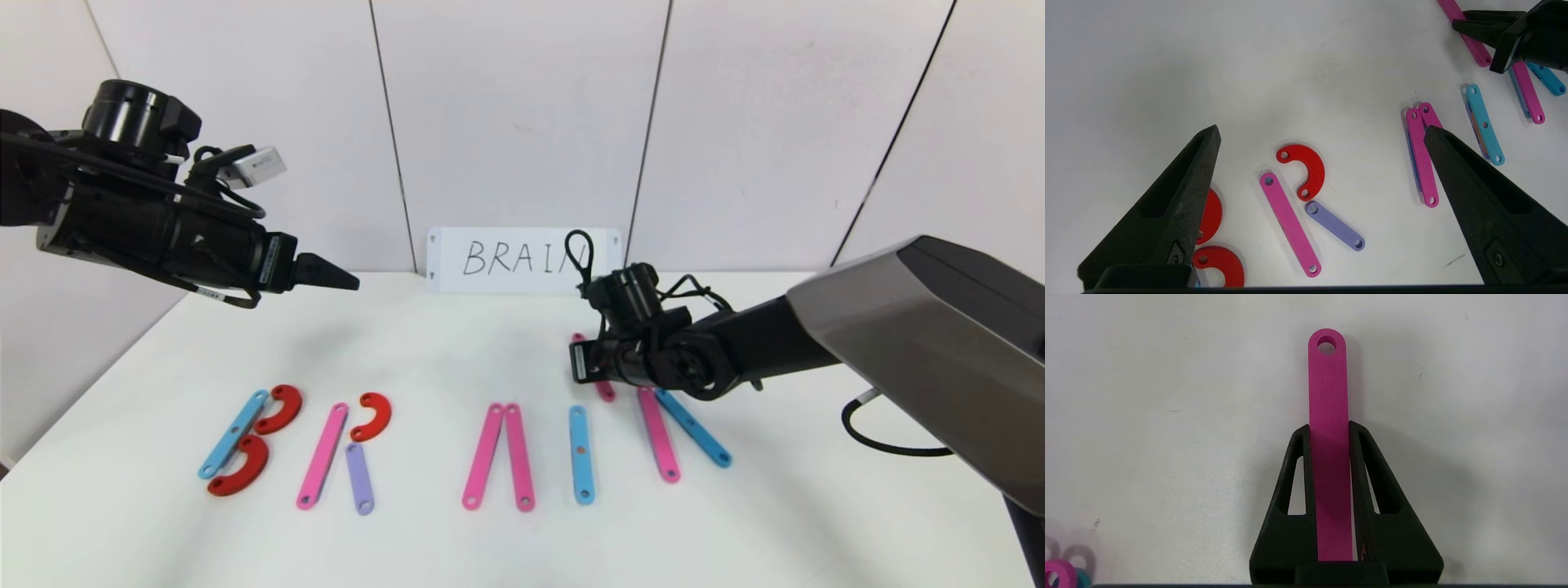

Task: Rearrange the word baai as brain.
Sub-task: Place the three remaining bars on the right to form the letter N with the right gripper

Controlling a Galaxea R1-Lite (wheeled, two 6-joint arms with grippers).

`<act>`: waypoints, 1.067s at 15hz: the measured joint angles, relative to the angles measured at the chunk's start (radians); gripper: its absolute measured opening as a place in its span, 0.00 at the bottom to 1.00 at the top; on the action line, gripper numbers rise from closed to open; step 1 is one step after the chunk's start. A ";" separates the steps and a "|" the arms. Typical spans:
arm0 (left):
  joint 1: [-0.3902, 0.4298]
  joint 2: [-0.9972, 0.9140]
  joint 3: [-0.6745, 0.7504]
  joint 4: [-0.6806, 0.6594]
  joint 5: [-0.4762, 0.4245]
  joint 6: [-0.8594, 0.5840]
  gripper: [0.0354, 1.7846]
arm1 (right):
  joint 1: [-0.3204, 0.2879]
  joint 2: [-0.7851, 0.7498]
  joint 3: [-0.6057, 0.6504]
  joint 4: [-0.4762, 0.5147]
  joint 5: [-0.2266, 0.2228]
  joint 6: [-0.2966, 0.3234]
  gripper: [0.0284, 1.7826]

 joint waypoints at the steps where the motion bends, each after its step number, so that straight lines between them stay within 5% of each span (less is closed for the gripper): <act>1: 0.000 0.000 0.000 0.000 0.001 0.000 0.97 | -0.001 -0.012 0.000 0.005 0.000 0.000 0.14; 5: 0.000 0.000 0.000 0.000 0.000 0.000 0.97 | -0.024 -0.103 0.009 0.083 -0.008 0.008 0.14; 9: -0.001 0.002 0.000 0.001 0.000 0.000 0.97 | -0.069 -0.217 0.068 0.199 -0.056 0.088 0.14; 16: -0.004 0.002 0.003 0.001 0.001 0.001 0.97 | -0.153 -0.346 0.297 0.188 -0.068 0.122 0.14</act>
